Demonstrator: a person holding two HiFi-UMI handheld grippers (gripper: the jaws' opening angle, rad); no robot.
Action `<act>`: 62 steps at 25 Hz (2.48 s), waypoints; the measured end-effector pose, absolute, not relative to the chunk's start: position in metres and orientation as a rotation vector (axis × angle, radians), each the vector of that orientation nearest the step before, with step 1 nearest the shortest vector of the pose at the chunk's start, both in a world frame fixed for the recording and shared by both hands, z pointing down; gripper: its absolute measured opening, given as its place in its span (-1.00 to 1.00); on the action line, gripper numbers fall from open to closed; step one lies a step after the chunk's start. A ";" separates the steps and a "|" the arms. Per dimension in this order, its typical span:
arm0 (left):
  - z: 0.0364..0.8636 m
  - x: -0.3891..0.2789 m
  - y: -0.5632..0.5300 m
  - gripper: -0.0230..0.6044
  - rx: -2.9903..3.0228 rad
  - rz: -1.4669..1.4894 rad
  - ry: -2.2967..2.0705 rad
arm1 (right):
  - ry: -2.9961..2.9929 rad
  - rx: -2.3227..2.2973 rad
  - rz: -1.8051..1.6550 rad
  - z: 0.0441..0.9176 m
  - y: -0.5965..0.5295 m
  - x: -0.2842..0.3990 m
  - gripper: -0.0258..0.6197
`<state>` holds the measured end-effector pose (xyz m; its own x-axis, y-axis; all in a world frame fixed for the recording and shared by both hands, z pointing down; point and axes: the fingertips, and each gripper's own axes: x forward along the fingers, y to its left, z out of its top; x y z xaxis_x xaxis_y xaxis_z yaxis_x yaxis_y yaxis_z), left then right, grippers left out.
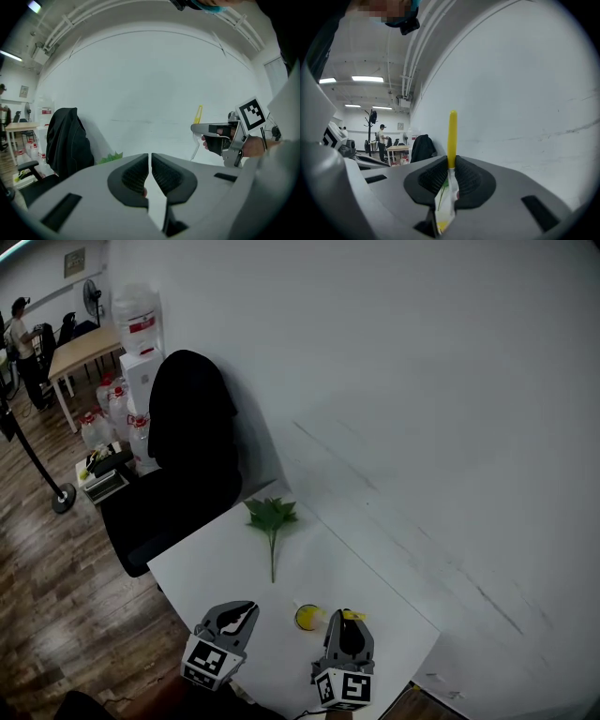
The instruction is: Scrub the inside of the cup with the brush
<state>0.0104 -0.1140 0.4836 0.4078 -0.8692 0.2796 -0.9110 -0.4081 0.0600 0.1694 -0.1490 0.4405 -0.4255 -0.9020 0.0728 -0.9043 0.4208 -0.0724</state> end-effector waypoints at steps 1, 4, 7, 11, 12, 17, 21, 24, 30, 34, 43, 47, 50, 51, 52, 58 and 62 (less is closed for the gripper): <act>0.486 0.010 -0.116 -0.80 2.451 0.308 -1.580 | -2.628 1.664 0.167 0.444 -0.152 0.169 -0.73; 0.491 0.011 -0.122 -0.80 2.434 0.328 -1.583 | -2.626 1.645 0.202 0.453 -0.161 0.169 -0.73; 0.495 0.014 -0.127 -0.80 2.429 0.346 -1.579 | -2.618 1.632 0.236 0.465 -0.168 0.170 -0.73; 0.501 0.019 -0.135 -0.80 2.430 0.367 -1.571 | -2.610 1.631 0.280 0.478 -0.176 0.172 -0.73; 0.504 0.019 -0.136 -0.80 2.430 0.371 -1.566 | -2.605 1.631 0.291 0.480 -0.178 0.172 -0.73; 0.518 0.024 -0.140 -0.80 2.418 0.389 -1.533 | -2.580 1.634 0.308 0.491 -0.183 0.175 -0.73; 0.527 0.027 -0.145 -0.80 2.416 0.398 -1.508 | -2.557 1.622 0.334 0.506 -0.184 0.172 -0.73; 0.534 0.030 -0.148 -0.80 2.419 0.405 -1.486 | -2.541 1.620 0.360 0.515 -0.185 0.171 -0.73; 0.550 0.036 -0.152 -0.80 2.419 0.418 -1.446 | -2.526 1.604 0.395 0.537 -0.183 0.166 -0.73; 0.558 0.038 -0.153 -0.80 2.421 0.423 -1.428 | -2.528 1.607 0.385 0.540 -0.184 0.163 -0.73; 0.578 0.044 -0.156 -0.80 2.476 0.422 -1.386 | -2.505 1.633 0.374 0.543 -0.180 0.166 -0.73; 0.603 0.050 -0.161 -0.80 2.458 0.478 -1.328 | -2.489 1.652 0.379 0.543 -0.178 0.167 -0.73; 0.620 0.059 -0.165 -0.80 2.478 0.550 -1.272 | -2.482 1.664 0.385 0.543 -0.177 0.167 -0.73; 0.624 0.062 -0.166 -0.80 2.484 0.560 -1.253 | -2.479 1.666 0.386 0.543 -0.177 0.166 -0.73; 0.628 0.065 -0.168 -0.80 2.490 0.569 -1.236 | -2.477 1.668 0.384 0.542 -0.177 0.166 -0.73; 0.660 0.083 -0.177 -0.59 2.525 0.676 -1.107 | -2.455 1.695 0.389 0.541 -0.180 0.166 -0.73; 0.691 0.090 -0.184 -0.52 2.509 0.735 -1.032 | -2.440 1.712 0.397 0.540 -0.182 0.166 -0.73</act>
<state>0.0903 -0.1841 0.6907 0.6050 -0.5526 0.5732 -0.7223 -0.6838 0.1032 0.1662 -0.1823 0.5405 -0.3455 -0.9022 0.2581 -0.9375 0.3198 -0.1369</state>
